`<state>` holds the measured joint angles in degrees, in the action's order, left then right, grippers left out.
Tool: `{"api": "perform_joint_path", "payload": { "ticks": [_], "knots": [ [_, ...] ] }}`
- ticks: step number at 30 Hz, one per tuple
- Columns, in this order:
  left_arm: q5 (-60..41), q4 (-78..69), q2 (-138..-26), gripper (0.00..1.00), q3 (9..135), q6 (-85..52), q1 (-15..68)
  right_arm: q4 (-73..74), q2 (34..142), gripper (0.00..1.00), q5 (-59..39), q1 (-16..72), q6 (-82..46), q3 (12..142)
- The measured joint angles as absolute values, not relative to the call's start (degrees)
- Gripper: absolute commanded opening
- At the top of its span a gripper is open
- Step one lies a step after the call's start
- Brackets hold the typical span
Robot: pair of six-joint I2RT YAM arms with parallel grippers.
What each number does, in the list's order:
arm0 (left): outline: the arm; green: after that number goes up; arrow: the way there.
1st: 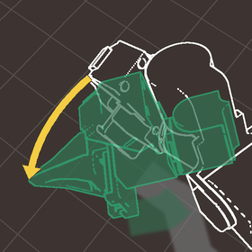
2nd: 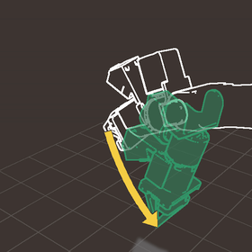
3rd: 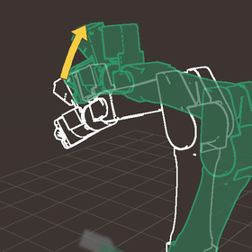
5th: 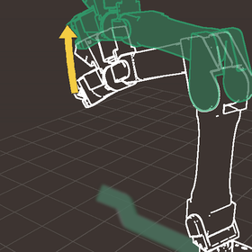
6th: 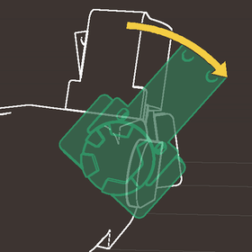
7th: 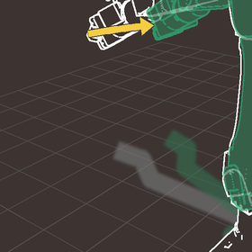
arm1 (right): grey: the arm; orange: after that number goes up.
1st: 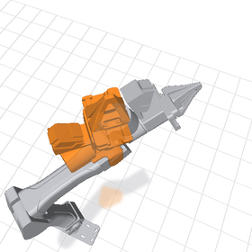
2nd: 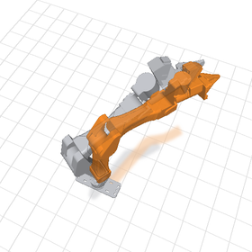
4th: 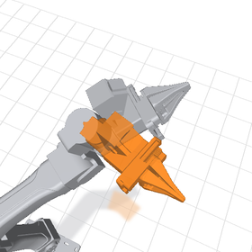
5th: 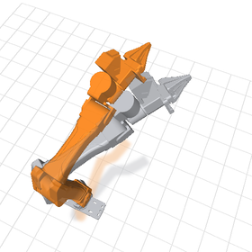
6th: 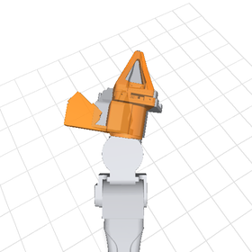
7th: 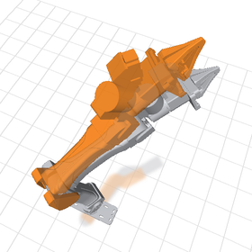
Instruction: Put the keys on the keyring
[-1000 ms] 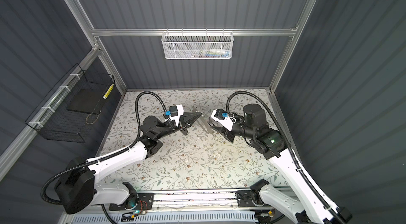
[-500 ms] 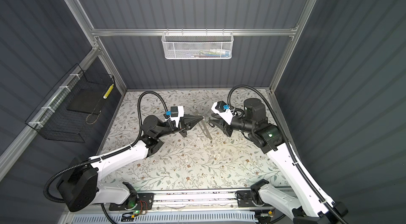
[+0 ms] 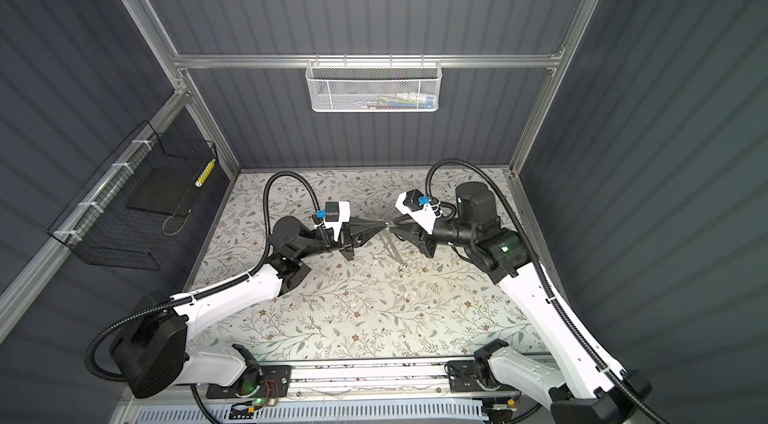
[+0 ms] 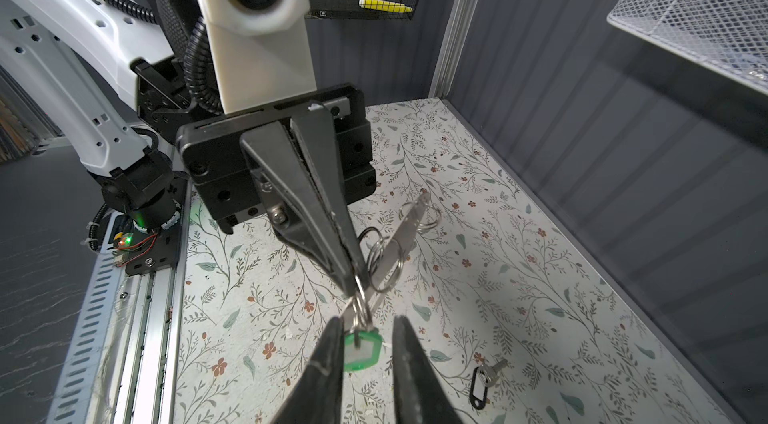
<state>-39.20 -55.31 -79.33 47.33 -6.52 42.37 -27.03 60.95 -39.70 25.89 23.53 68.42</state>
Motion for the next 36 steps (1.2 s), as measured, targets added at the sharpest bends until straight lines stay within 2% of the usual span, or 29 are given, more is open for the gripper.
{"api": "perform_joint_path", "payload": {
  "ticks": [6,23,28,31,36],
  "knots": [
    [-40.16,-55.31,-79.33,0.0,47.64,-6.59,42.37,-27.18,61.8,0.2,-39.7,25.89,23.53,68.66],
    [-42.94,-55.75,-80.25,0.0,48.34,-7.84,41.91,-28.53,62.15,0.01,-43.38,25.5,23.59,68.71],
    [-43.4,-55.88,-80.29,0.0,48.42,-8.23,41.89,-28.95,62.24,0.0,-43.83,25.45,23.57,69.01],
    [-43.68,-56.29,-80.29,0.0,48.49,-8.27,41.82,-29.12,62.37,0.09,-44.23,25.43,23.46,69.3],
    [-44.31,-56.42,-80.29,0.0,48.49,-8.64,41.8,-29.12,62.74,0.11,-44.66,25.5,23.33,69.38]
  ]
}}
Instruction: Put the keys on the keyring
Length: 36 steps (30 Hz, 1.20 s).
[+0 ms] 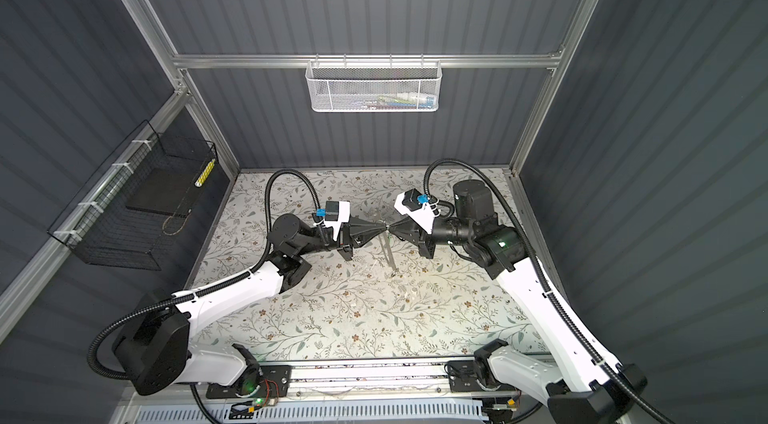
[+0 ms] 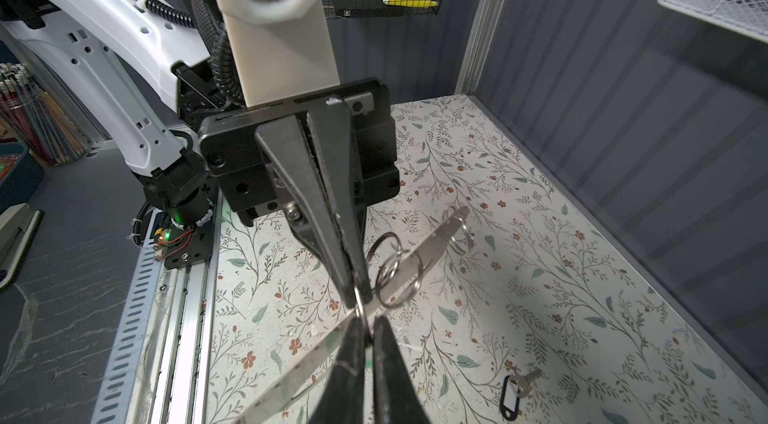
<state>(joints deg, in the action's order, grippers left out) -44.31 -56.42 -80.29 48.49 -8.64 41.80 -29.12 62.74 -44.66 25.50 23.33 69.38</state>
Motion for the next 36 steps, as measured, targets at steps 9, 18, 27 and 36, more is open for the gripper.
{"api": "perform_joint_path", "payload": {
  "ticks": [9,18,27,36],
  "knots": [
    [-44.86,-56.66,-80.93,0.0,48.64,-8.86,41.71,-29.8,63.13,0.01,-45.19,25.52,23.35,69.45],
    [-44.8,-41.76,-78.32,0.32,52.58,-0.16,41.15,-36.49,63.64,0.0,-43.64,25.54,26.02,72.27],
    [-42.26,-4.78,-75.72,0.3,69.8,26.3,41.69,-48.23,67.81,0.0,-39.64,25.58,29.04,77.8],
    [-35.92,12.21,-78.63,0.26,73.65,38.59,45.12,-54.19,70.02,0.0,-37.3,25.63,30.09,80.4]
  ]
}}
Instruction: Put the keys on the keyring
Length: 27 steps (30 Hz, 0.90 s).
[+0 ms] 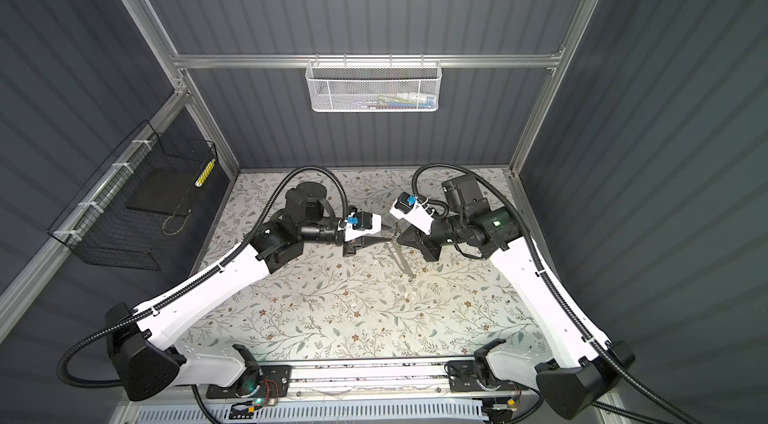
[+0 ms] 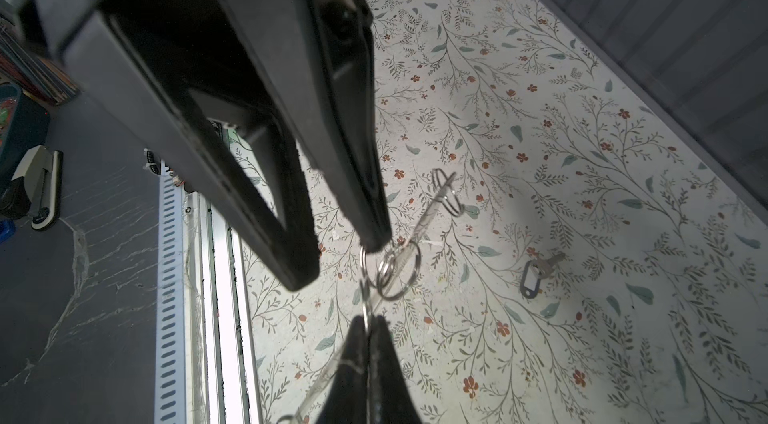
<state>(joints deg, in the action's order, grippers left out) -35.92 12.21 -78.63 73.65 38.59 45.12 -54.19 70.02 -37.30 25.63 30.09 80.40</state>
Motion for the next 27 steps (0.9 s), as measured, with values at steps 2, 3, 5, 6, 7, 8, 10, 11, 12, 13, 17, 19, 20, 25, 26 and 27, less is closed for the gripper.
{"api": "perform_joint_path", "payload": {
  "ticks": [2,3,5,6,7,8,10,11,12,13,17,19,20,25,26,27],
  "knots": [
    [-34.87,14.26,-78.91,0.26,74.19,40.05,45.45,-54.76,70.02,0.0,-37.08,25.71,30.13,80.58],
    [-34.57,14.68,-79.0,0.26,74.35,40.42,45.5,-55.0,70.04,0.0,-37.01,25.78,30.17,80.6],
    [-33.85,15.86,-79.22,0.26,74.96,41.25,45.84,-55.48,70.15,0.0,-36.86,25.98,30.35,80.71],
    [-33.52,15.99,-79.31,0.26,75.13,41.54,46.04,-55.66,70.22,0.0,-36.82,26.09,30.48,80.79],
    [-33.08,16.36,-79.42,0.25,75.33,41.87,46.17,-55.79,70.32,0.0,-36.8,26.24,30.57,80.82],
    [-32.73,16.78,-79.46,0.25,75.5,42.11,46.28,-55.92,70.39,0.0,-36.73,26.3,30.68,80.82],
    [-32.29,17.23,-79.68,0.24,75.85,42.52,46.59,-56.16,70.59,0.0,-36.62,26.48,30.72,80.86],
    [-32.08,17.26,-79.85,0.24,76.03,42.72,46.81,-56.31,70.7,0.0,-36.58,26.57,30.72,80.9],
    [-32.03,17.34,-80.05,0.23,76.14,42.87,46.96,-56.36,70.74,0.0,-36.51,26.63,30.74,80.93],
    [-31.9,17.41,-80.25,0.23,76.27,42.98,47.13,-56.51,70.78,0.0,-36.4,26.74,30.74,81.01],
    [-31.88,17.78,-80.79,0.21,76.47,43.18,47.59,-56.75,70.91,0.0,-36.12,27.09,30.74,81.45],
    [-31.86,17.98,-80.95,0.2,76.66,43.33,47.66,-56.82,70.94,0.0,-35.97,27.2,30.74,81.45],
    [-31.86,18.04,-81.03,0.19,76.69,43.38,47.66,-56.8,70.96,0.0,-35.92,27.27,30.74,81.45],
    [-31.88,18.17,-81.03,0.15,76.69,43.42,47.88,-56.75,70.98,0.0,-35.59,27.59,30.85,81.45],
    [-31.9,18.26,-81.06,0.15,76.69,43.46,47.97,-56.75,70.98,0.0,-35.51,27.66,30.92,81.45],
    [-31.9,18.35,-81.06,0.14,76.69,43.53,48.05,-56.75,70.98,0.0,-35.44,27.77,30.98,81.45]
  ]
}}
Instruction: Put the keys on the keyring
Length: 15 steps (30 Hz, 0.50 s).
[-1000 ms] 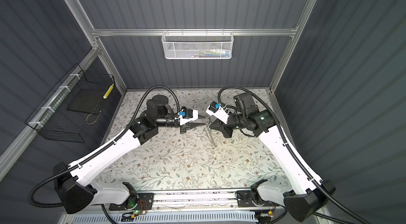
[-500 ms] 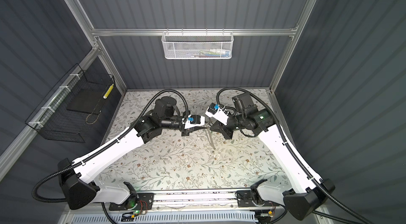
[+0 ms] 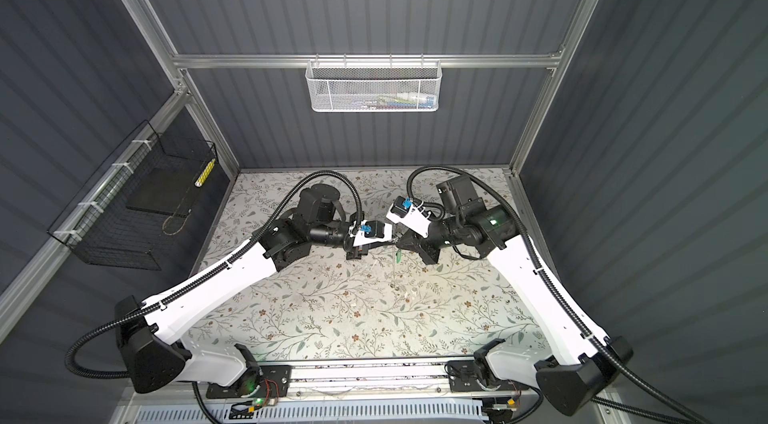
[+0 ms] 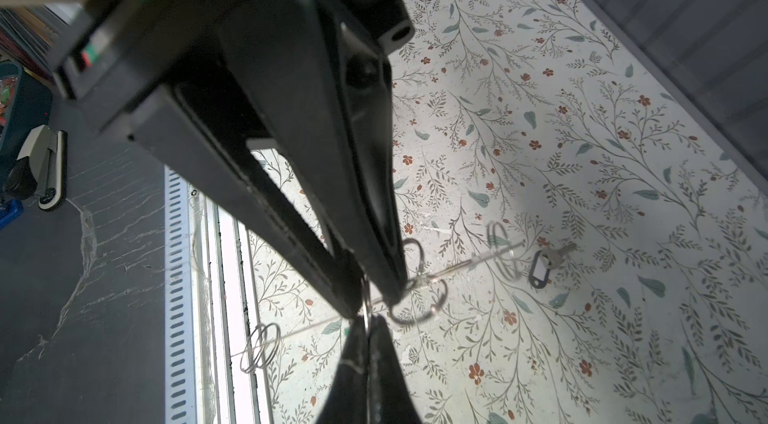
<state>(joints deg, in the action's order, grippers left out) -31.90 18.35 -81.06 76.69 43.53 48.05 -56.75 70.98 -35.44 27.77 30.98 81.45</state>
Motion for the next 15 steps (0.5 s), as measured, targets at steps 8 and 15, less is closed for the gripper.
{"api": "perform_joint_path", "payload": {
  "ticks": [8,15],
  "knots": [
    [-31.44,19.11,-81.84,0.07,77.21,44.21,48.36,-56.71,70.98,0.0,-33.12,28.45,31.09,81.56],
    [-30.79,19.35,-82.06,0.0,77.78,44.03,48.36,-56.55,70.96,0.06,-32.34,28.77,31.16,81.78]
  ]
}}
